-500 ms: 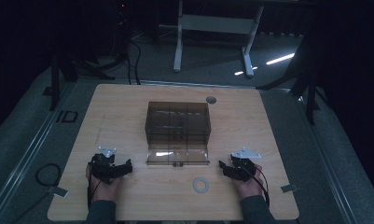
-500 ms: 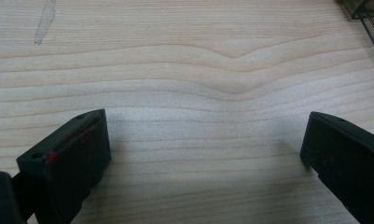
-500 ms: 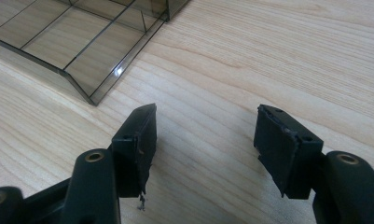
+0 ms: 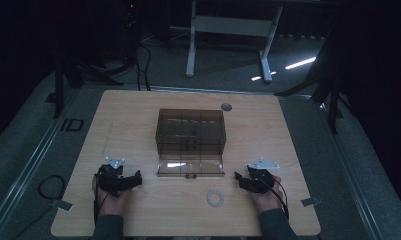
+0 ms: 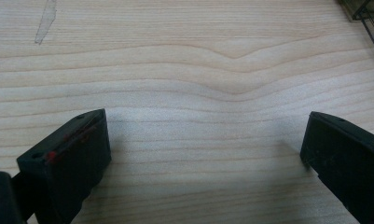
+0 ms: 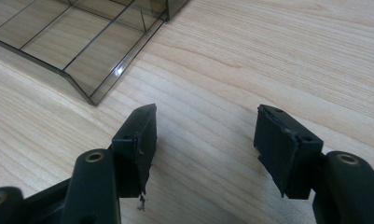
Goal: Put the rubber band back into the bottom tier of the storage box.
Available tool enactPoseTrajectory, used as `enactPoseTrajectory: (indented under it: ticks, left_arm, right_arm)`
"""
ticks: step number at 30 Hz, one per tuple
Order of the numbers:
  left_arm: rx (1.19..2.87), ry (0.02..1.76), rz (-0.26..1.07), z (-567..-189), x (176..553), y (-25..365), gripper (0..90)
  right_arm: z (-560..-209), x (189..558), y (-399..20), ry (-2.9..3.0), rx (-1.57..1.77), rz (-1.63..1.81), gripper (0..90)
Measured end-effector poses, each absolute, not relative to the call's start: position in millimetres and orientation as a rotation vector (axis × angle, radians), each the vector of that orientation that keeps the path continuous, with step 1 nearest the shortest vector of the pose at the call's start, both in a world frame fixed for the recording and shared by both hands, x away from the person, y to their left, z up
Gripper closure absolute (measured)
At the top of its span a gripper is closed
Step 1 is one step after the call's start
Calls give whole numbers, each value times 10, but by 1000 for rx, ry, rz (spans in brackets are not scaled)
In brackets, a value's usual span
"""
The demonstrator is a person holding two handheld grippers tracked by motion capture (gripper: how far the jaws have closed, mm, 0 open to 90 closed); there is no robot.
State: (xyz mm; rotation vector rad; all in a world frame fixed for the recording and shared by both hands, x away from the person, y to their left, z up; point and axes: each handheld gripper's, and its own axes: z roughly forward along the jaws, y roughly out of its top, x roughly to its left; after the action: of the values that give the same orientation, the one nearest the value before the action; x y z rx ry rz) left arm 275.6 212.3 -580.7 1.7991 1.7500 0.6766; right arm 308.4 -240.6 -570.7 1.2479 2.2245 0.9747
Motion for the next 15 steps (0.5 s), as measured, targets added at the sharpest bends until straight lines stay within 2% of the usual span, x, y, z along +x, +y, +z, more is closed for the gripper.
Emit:
enactPoseTrajectory:
  ticks: [15]
  left_arm:
    - [1804,1747,676,-5807,2760,2128,14]
  right_arm:
    - [-5611,3091,-2350,2268,1278,867,458]
